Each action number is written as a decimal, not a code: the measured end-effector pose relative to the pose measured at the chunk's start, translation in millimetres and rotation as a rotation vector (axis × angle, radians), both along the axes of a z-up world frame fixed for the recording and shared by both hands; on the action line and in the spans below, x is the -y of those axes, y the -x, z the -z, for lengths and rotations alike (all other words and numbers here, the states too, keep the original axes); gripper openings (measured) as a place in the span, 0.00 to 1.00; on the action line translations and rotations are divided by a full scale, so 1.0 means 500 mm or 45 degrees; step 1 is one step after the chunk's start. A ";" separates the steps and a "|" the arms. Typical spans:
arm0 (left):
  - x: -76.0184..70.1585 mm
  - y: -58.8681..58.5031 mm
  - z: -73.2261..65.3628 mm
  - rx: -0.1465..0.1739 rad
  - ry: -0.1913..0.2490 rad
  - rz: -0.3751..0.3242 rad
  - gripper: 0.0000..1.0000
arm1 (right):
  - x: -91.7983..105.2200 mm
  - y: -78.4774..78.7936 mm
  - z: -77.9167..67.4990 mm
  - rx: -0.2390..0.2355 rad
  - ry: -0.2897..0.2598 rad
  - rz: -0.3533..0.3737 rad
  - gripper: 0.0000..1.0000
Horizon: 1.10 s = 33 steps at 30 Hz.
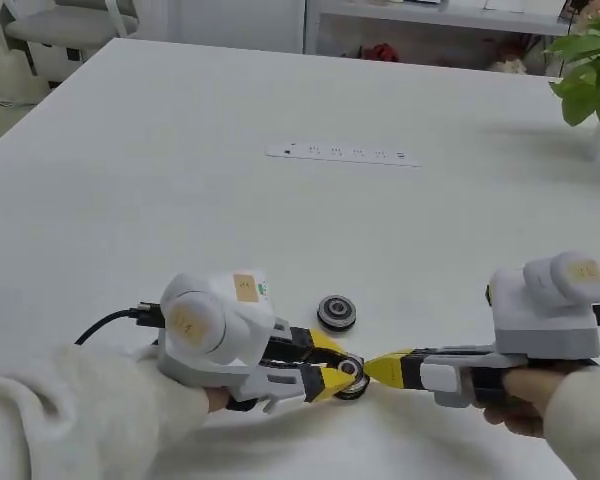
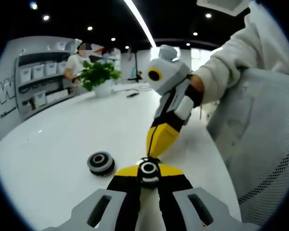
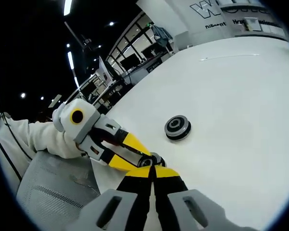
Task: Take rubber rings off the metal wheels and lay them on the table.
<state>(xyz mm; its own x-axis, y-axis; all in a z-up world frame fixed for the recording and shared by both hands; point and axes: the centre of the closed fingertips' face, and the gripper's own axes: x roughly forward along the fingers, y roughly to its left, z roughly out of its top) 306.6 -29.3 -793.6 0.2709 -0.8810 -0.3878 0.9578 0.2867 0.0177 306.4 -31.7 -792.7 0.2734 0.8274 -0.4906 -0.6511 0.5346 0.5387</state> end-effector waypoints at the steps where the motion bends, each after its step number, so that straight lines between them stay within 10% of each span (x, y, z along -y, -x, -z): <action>1: 0.000 0.000 0.000 0.000 0.000 0.000 0.14 | 0.000 0.000 0.000 0.000 -0.001 0.000 0.00; 33: -0.001 0.000 0.000 0.001 0.008 0.003 0.14 | -0.015 0.001 -0.017 0.001 -0.037 -0.030 0.00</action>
<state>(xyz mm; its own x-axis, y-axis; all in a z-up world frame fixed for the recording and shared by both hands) 306.5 -29.0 -793.8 0.2693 -0.8840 -0.3821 0.9585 0.2847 0.0169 306.0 -24.1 -784.3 0.2540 0.8474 -0.4663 -0.6639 0.5034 0.5531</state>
